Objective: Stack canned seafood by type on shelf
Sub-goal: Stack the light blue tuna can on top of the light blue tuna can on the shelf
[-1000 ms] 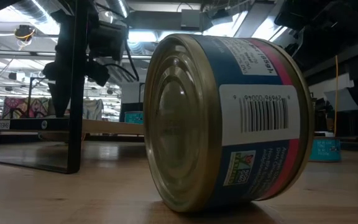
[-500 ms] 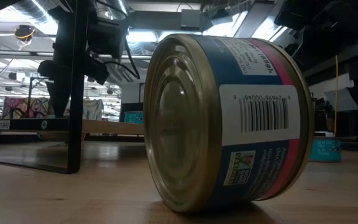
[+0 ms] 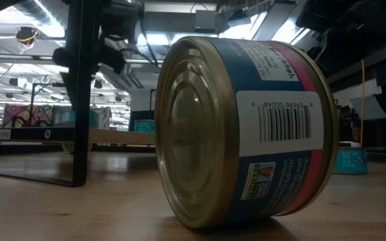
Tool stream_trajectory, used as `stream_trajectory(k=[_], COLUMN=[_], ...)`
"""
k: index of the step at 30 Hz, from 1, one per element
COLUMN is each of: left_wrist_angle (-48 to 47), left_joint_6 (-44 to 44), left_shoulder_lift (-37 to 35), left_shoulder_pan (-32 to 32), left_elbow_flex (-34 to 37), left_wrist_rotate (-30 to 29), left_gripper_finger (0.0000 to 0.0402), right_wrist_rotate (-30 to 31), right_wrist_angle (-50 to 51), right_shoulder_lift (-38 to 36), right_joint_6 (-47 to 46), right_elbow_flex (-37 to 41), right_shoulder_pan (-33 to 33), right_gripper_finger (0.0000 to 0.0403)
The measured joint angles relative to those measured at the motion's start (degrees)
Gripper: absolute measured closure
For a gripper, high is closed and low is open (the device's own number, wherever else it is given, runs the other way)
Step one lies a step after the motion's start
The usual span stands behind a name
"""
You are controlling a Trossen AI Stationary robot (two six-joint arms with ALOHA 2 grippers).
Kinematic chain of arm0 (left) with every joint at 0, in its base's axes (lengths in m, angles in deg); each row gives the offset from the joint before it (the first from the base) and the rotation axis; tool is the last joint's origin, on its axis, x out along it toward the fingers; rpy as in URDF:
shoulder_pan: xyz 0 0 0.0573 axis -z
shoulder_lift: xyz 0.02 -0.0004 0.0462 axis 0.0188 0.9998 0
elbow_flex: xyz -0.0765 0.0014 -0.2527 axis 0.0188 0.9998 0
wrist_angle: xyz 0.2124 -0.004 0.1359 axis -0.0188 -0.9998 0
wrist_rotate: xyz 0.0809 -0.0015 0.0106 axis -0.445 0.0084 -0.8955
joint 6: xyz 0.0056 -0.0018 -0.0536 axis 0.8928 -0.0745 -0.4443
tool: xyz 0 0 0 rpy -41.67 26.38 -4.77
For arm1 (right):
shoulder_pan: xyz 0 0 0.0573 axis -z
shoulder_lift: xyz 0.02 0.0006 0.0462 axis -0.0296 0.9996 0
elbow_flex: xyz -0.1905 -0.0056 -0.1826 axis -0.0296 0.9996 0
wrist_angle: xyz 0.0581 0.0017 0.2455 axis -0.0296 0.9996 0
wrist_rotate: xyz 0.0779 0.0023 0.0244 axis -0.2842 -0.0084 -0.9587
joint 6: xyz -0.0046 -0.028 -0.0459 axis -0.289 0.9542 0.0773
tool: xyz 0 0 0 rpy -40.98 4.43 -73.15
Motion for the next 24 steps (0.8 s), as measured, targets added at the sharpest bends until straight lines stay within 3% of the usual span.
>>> stream_trajectory(k=[14, 24], left_wrist_angle=[0.0, 4.9], left_joint_6=[1.7, 3.0], left_shoulder_lift=[0.0, 0.0], left_shoulder_pan=[0.0, 0.0], left_elbow_flex=[-9.2, -10.5], left_wrist_rotate=[-0.8, -1.0], left_gripper_finger=[0.0401, 0.0401], right_wrist_rotate=[0.0, 0.0], right_wrist_angle=[0.0, 0.0], right_shoulder_lift=[0.0, 0.0], right_joint_6=[0.0, 0.0], right_elbow_flex=[0.0, 0.0], right_shoulder_pan=[0.0, 0.0], right_gripper_finger=[0.0151, 0.0151])
